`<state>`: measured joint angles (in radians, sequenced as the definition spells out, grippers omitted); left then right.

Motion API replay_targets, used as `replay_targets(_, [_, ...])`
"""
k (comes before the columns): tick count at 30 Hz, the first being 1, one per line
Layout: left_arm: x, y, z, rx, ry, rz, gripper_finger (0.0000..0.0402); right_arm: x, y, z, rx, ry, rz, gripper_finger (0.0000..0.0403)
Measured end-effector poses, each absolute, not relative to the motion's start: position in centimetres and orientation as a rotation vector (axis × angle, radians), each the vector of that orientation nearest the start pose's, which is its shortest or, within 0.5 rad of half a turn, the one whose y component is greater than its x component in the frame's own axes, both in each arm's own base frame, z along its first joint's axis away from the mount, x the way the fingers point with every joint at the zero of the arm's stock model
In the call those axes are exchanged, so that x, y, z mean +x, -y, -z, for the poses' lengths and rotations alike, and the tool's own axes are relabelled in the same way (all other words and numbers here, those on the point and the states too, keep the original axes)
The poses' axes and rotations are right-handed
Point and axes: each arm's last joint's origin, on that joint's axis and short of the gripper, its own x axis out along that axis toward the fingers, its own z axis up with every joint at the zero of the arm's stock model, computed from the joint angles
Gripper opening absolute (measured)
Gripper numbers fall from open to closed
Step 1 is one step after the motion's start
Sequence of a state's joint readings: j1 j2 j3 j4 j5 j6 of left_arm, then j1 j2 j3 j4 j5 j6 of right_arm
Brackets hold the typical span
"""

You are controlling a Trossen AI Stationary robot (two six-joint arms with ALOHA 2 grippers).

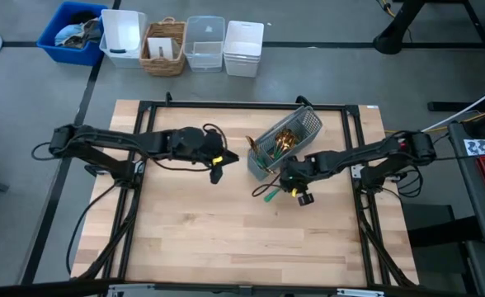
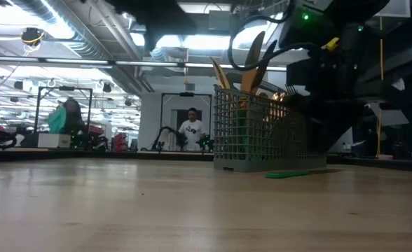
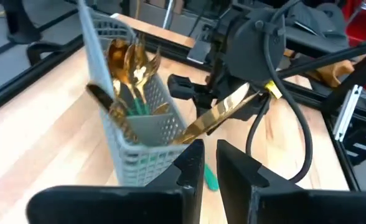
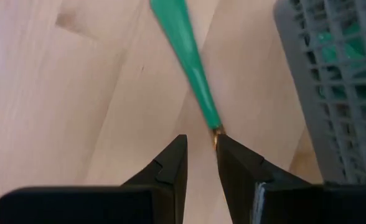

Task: Sort silverware
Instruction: Put the knife into the basket

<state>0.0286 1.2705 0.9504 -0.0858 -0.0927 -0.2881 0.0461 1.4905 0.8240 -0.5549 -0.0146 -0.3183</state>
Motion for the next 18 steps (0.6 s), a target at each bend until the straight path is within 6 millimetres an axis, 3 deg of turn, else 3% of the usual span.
replay_targets(10, [25.5, -0.3, -27.6, -0.297, -0.383, -0.262, 0.0033, 27.1, -1.3, -16.4, -0.303, -1.159, -0.244, 0.0088])
replay_targets(18, [25.1, -0.3, -25.9, -0.316, -0.365, -0.277, 0.0033, 27.6, -1.2, -15.3, -0.37, -1.188, -0.254, 0.0088])
